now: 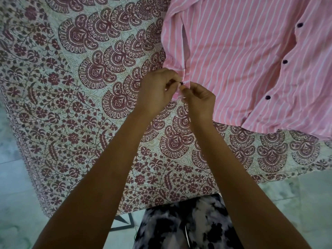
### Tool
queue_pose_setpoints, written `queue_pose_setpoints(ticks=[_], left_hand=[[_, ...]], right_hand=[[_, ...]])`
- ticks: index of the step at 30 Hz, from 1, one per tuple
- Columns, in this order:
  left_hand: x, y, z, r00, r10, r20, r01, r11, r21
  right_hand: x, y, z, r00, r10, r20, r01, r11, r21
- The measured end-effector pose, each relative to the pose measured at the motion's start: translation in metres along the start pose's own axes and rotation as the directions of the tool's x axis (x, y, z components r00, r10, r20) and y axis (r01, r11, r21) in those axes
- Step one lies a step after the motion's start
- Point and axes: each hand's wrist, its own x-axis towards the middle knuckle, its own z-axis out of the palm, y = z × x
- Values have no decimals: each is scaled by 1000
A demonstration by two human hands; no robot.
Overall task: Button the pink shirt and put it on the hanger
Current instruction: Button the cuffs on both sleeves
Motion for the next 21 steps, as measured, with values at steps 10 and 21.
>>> queue_pose_setpoints(ticks=[10,21], left_hand=[[9,4,-5,999,35,3,-35,994,107],[1,14,0,916,-396,65,381,806,-453]], right_hand=[[-3,0,-1,1000,-19,19,21,998,-67],[0,9,0,833,-550,50,468,656,-592]])
